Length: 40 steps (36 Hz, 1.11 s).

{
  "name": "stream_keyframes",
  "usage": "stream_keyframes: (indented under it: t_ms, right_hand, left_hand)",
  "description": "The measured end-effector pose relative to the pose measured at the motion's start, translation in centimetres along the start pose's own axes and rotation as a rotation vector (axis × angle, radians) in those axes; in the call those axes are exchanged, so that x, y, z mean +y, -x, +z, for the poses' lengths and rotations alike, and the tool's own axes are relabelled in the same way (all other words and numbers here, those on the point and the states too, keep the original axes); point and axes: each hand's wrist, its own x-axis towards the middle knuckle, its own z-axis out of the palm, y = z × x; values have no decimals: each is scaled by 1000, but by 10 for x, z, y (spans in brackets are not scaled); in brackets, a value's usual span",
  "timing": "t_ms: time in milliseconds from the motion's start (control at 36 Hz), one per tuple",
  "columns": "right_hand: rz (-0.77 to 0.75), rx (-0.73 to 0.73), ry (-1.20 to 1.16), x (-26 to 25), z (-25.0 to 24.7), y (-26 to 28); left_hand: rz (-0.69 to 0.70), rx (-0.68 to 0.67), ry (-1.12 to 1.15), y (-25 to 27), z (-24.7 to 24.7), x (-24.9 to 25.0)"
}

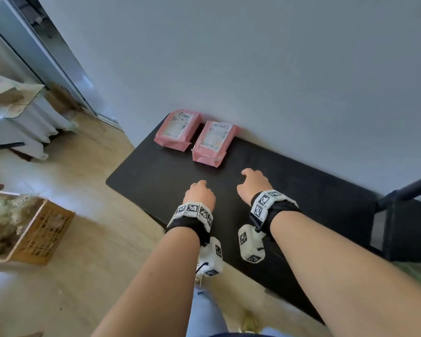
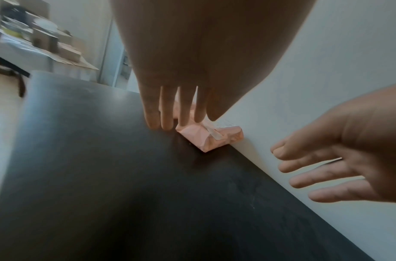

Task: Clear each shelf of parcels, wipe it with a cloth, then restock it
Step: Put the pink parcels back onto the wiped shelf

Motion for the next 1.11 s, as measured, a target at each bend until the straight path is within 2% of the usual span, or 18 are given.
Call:
stream_keyframes:
  t_ms: [194,333,417,556,750,861,972,1111]
  right_hand:
    - [129,40,-41,-34,-5,-69]
    - [198,19,-72,-59,0,-105]
    - [224,13,-103,-71,3,-121]
    - [244,-28,-173,-86,8,-139]
    - [297,-85,-273,-90,15,-143]
    - [347,-65,-275,-84,13,-135]
    - [393,-38,-278,-70,12,-113]
    - [452,27,-354,-46,10,-66]
  left_hand:
    - [87,3,-37,-94,-42,19]
    - [235,-10,-58,-153,-62,29]
    - [232,-15,-9,-179,-69,37]
    - [174,-156,-55,-208,-65,44]
    - [256,-119,-112,-211,-56,37]
    - [257,-179,-158,-202,-56,38]
    - [249,-207,-106,-184,-50,38]
    - [311,-215,-130,-137,-36,45]
